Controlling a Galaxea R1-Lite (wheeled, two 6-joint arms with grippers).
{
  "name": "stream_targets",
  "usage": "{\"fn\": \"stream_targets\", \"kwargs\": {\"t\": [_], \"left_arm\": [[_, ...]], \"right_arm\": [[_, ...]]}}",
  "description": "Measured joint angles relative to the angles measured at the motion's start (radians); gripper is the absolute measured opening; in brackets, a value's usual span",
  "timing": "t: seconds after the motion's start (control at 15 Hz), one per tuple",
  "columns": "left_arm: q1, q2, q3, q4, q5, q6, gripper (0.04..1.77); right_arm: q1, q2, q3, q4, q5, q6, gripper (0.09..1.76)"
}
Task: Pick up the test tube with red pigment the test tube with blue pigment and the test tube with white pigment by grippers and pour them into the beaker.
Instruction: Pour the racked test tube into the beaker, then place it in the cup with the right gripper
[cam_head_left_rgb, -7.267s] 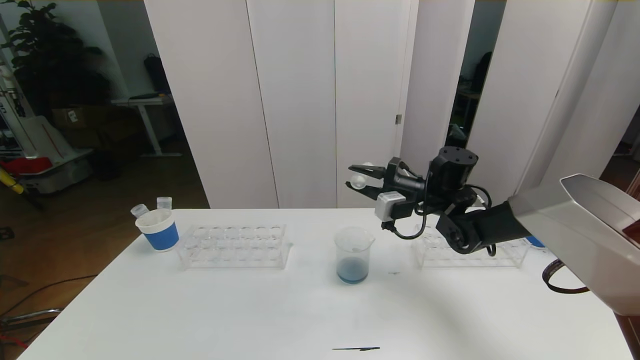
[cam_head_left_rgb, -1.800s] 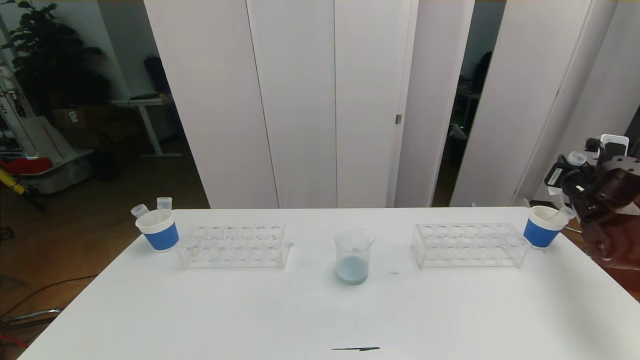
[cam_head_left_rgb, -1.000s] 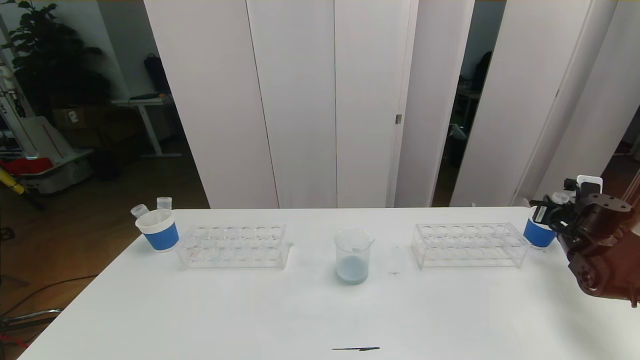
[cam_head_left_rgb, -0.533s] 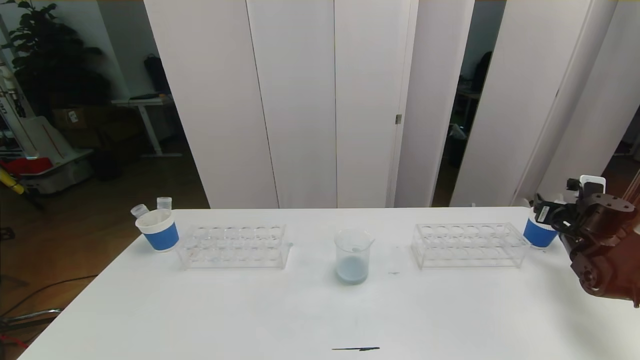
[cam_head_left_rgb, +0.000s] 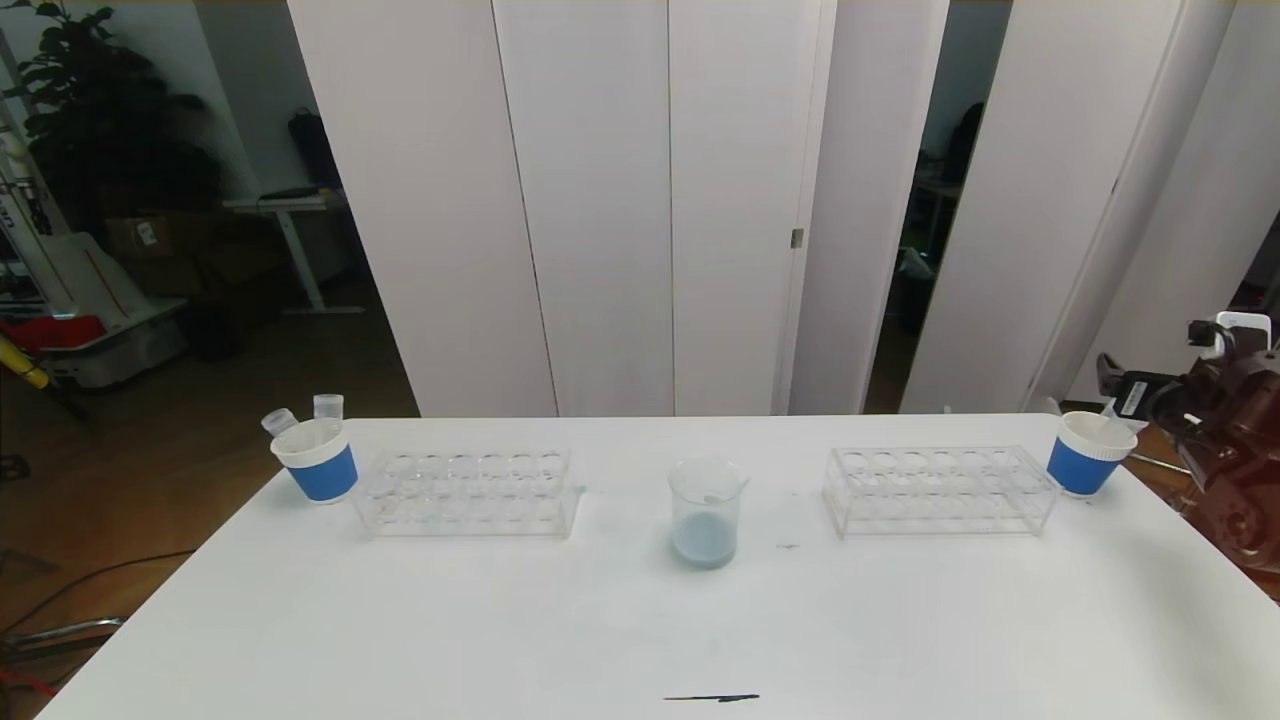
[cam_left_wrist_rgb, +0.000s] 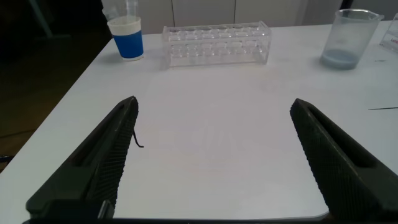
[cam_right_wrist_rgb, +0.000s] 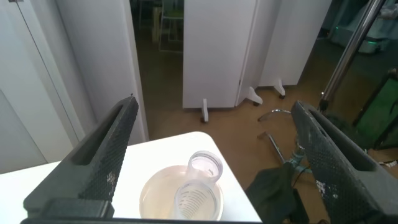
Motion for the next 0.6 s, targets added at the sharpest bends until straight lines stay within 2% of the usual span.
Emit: {"fn": "stream_targets", "kwargs": {"t": [0.27, 0.6], "left_arm": [[0.0, 0.0, 0.0, 0.0, 0.0, 0.0, 1.75], [0.0, 0.0, 0.0, 0.0, 0.0, 0.0, 1.75]], "right_arm": [[-0.035, -0.313, 0.022, 0.239, 0.109, 0.0, 1.75], [-0.03, -0.872, 0.166, 0.542, 0.248, 0.004, 1.75]]}}
